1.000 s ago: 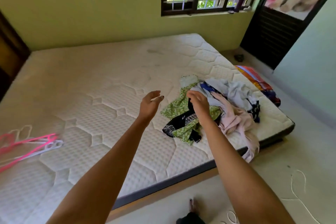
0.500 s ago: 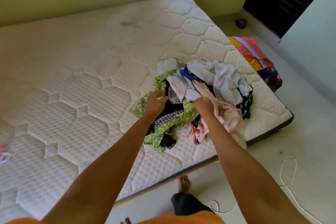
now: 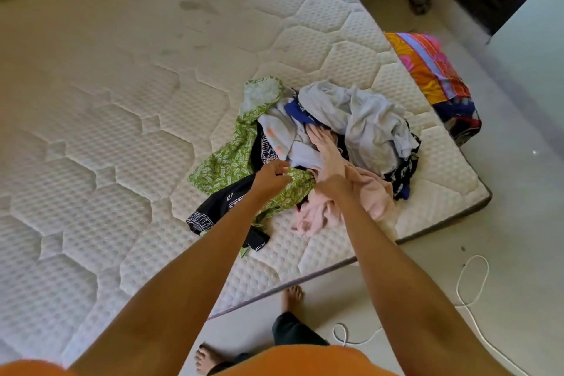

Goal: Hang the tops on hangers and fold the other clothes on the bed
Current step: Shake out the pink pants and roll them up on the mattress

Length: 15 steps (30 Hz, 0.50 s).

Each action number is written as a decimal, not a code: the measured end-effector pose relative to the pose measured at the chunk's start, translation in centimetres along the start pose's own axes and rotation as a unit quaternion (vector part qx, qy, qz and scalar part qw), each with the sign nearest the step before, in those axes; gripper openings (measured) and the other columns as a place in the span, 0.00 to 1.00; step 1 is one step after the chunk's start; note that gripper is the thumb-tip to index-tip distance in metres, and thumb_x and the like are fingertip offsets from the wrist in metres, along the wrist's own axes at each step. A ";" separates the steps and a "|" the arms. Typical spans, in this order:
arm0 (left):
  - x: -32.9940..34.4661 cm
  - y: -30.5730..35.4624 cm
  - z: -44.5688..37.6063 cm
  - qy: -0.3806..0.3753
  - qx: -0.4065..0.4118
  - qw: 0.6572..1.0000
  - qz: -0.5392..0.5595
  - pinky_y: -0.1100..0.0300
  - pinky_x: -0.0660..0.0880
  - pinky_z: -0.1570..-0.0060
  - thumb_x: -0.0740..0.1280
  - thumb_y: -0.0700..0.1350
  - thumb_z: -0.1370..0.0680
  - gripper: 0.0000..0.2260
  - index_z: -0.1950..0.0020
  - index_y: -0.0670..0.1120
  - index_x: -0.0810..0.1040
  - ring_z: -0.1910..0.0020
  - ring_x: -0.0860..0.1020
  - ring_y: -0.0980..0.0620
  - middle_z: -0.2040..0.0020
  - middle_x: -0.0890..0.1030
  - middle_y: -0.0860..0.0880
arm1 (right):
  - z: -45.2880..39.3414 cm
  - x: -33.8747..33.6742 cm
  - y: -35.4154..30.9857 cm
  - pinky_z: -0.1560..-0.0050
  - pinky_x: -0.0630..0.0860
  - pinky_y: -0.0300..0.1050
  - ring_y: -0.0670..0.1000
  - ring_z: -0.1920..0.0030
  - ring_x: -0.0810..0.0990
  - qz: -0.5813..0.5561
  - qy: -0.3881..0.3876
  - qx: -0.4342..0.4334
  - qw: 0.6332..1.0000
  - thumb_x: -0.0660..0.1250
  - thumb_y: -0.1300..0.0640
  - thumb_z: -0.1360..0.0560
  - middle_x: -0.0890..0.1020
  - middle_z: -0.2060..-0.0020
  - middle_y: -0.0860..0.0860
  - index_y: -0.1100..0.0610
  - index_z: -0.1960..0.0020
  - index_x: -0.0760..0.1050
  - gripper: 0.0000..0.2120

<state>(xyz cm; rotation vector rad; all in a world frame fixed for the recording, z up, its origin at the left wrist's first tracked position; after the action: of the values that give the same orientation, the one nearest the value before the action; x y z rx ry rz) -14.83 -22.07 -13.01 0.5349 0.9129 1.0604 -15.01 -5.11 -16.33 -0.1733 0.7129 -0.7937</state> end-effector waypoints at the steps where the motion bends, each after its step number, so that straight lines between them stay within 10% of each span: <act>1: 0.7 0.4 0.3 -0.053 -0.001 0.998 -0.041 0.56 0.73 0.45 0.69 0.38 0.27 0.22 0.33 0.43 0.71 0.41 0.75 0.46 0.37 0.76 0.43 | 1.2 -0.7 -2.3 0.65 0.69 0.40 0.49 0.68 0.70 -0.077 -0.008 -0.018 0.997 0.59 0.57 0.23 0.69 0.67 0.52 0.58 0.60 0.67 0.08; 4: 2.2 1.8 1.9 -0.141 0.027 0.986 -0.082 0.57 0.75 0.46 0.76 0.40 0.33 0.29 0.35 0.44 0.71 0.46 0.77 0.49 0.44 0.78 0.48 | 6.1 -3.1 -8.8 0.73 0.67 0.34 0.50 0.73 0.67 -0.236 -0.027 -0.060 0.969 0.59 0.60 0.26 0.69 0.71 0.53 0.58 0.66 0.66 0.10; 10: -8.1 9.0 4.6 0.160 0.096 0.981 0.045 0.74 0.63 0.79 0.70 0.37 0.31 0.08 0.65 0.45 0.73 0.68 0.72 0.58 0.66 0.78 0.46 | 15.3 -5.6 -19.4 0.73 0.64 0.37 0.48 0.78 0.63 -0.336 -0.069 -0.231 0.911 0.59 0.60 0.26 0.67 0.76 0.51 0.57 0.69 0.67 0.13; 13: -12.4 11.3 7.6 0.151 0.105 0.970 0.162 0.71 0.71 0.70 0.73 0.36 0.36 0.13 0.55 0.44 0.74 0.60 0.76 0.55 0.64 0.76 0.51 | 18.7 -7.0 -22.3 0.73 0.66 0.38 0.47 0.74 0.71 -0.345 -0.031 -0.362 0.866 0.64 0.60 0.29 0.75 0.72 0.51 0.57 0.60 0.72 0.01; 15: -13.8 12.1 9.4 0.114 0.128 0.955 0.244 0.64 0.78 0.67 0.71 0.34 0.43 0.21 0.52 0.43 0.75 0.59 0.80 0.50 0.63 0.81 0.51 | 19.3 -7.8 -22.5 0.67 0.71 0.34 0.46 0.61 0.75 -0.264 0.038 -0.418 0.868 0.64 0.59 0.32 0.76 0.58 0.48 0.55 0.49 0.71 0.12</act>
<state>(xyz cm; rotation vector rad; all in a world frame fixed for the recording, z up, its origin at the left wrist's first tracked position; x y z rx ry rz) -15.61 -29.19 6.37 0.8982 1.1633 1.4822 -19.65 -17.59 11.28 -1.1720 1.0761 -0.9660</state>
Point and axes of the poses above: each hand's wrist, its own z-axis away from the middle knuckle, its own x-axis out of the palm, y = z × x, the point moved 9 cm from there along -z, towards the middle knuckle
